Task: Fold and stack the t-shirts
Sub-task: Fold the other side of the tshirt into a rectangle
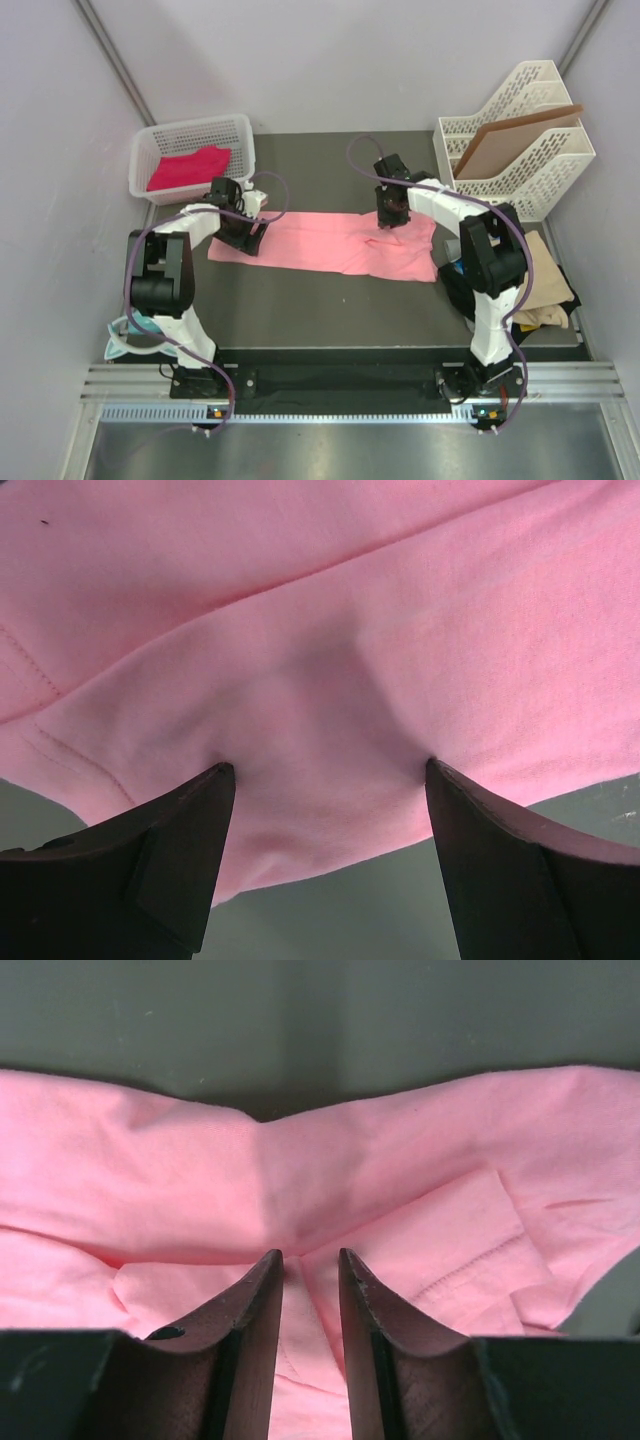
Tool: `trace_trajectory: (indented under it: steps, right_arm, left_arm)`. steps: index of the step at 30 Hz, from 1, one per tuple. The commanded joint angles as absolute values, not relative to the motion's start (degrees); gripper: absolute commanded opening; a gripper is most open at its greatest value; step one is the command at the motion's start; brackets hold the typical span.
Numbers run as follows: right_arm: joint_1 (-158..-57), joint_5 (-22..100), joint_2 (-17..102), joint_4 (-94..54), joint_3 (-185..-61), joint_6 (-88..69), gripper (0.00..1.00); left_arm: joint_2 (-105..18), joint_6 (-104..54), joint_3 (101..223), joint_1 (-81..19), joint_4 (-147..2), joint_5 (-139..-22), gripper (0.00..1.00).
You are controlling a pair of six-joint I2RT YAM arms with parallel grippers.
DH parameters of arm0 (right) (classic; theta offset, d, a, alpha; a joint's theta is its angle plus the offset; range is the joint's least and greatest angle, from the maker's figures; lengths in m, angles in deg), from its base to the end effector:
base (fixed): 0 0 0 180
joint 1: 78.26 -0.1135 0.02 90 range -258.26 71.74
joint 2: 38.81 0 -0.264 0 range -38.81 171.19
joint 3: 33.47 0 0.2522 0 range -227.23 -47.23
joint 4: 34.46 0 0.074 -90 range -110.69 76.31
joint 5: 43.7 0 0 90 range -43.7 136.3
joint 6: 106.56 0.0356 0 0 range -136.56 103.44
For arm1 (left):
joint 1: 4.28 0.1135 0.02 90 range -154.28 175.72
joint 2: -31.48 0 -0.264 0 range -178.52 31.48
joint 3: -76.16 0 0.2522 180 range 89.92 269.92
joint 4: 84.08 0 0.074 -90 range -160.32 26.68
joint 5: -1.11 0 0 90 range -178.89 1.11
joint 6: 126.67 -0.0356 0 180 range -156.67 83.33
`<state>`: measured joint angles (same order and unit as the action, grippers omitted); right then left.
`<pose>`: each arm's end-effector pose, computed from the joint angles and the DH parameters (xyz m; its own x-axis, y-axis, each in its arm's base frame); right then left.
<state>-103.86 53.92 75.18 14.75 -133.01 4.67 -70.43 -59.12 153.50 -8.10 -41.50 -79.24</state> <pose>0.3809 0.1772 0.1938 -0.8892 -0.0281 -0.4566 -0.0571 0.9971 0.0499 0.3450 -0.0290 0.1664 -0.7999 0.4307 -0.4179 0.4719 0.8817 0.0055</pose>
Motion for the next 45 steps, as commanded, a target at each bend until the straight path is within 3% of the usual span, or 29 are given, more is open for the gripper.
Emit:
trace_trajectory:
  steps: [1,4,5,6,7,31,45]
  right_arm:
    - [-103.13,51.84,74.74,12.97,-132.40,5.94,0.28]
    - [-103.22,51.57,75.10,13.06,-132.48,6.29,0.20]
    - [-103.13,51.57,75.10,13.06,-132.48,6.29,0.14]
    - [-103.13,51.48,75.01,13.06,-132.57,6.47,0.02]
    - [-103.04,51.57,75.01,13.23,-132.66,6.47,0.00]
    - [-102.52,52.89,68.86,14.73,-134.86,4.36,0.00]
    - [-101.64,49.99,77.81,17.36,-148.30,2.69,0.00]
  left_arm:
    - [-70.12,-59.69,151.54,-7.88,-43.33,-80.01,0.82]
    - [-69.59,-60.13,151.01,-7.88,-43.60,-80.36,0.82]
    - [-69.50,-60.13,150.75,-7.88,-43.68,-80.71,0.82]
    - [-69.42,-60.31,150.57,-7.88,-43.95,-80.89,0.82]
    - [-69.59,-60.40,150.40,-7.88,-44.04,-81.06,0.82]
    - [-70.82,-61.27,148.02,-7.88,-46.23,-83.09,0.81]
    - [-70.21,-61.98,146.35,-7.88,-46.85,-84.49,0.81]
